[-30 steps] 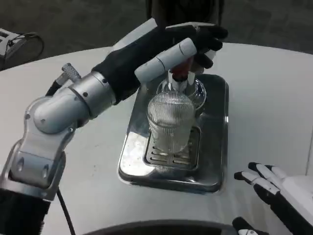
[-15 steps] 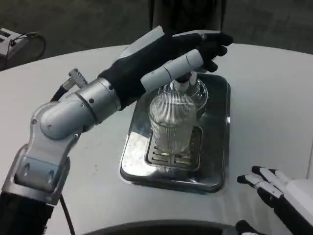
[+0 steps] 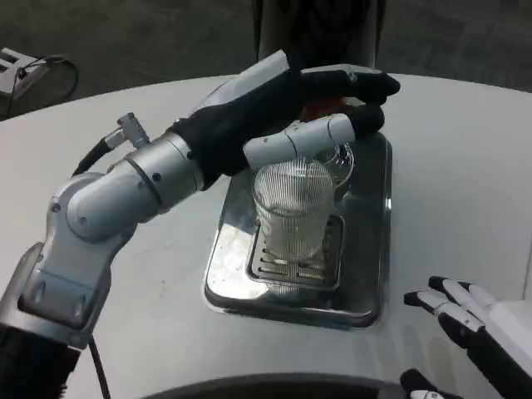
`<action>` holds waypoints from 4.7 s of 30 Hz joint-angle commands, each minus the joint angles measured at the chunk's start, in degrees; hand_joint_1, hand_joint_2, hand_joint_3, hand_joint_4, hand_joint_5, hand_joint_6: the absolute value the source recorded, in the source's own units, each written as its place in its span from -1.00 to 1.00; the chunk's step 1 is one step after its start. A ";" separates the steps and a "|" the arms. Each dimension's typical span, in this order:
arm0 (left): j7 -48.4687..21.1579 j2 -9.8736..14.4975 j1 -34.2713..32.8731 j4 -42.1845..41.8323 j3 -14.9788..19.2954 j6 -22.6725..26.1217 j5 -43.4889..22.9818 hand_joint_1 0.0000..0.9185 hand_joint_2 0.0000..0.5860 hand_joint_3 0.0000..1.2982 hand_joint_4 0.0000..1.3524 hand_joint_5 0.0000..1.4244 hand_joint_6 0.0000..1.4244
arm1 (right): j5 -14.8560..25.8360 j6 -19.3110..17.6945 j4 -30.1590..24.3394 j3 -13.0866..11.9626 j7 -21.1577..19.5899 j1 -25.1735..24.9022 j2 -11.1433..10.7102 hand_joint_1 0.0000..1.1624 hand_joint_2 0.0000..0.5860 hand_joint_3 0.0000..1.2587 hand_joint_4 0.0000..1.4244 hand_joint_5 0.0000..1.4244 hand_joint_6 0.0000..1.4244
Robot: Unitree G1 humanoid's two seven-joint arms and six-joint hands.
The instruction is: Grasp the cup under the faucet to collect the drink, then remove the cup.
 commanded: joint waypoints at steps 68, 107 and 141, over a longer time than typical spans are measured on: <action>-1.34 2.77 -1.17 6.22 -1.89 -5.51 3.97 -1.00 -1.00 -0.63 -0.75 -0.69 -0.73 | 25.30 4.47 40.91 12.37 -36.00 -31.48 14.66 0.25 -0.30 -1.00 -1.00 -0.89 -0.73; -3.55 4.36 -4.55 9.15 -3.43 -12.40 6.35 -1.00 -1.00 -0.63 -0.75 -0.71 -0.77 | 24.05 5.08 49.64 16.49 -43.03 -37.73 22.37 0.26 -0.31 -1.00 -0.98 -0.88 -0.76; -5.27 6.47 -4.76 8.50 -2.48 -13.31 5.93 -1.00 -1.00 -0.62 -0.73 -0.70 -0.77 | 25.08 0.78 62.28 17.32 -52.53 -43.37 27.74 0.23 -0.32 -1.00 -0.94 -0.84 -0.78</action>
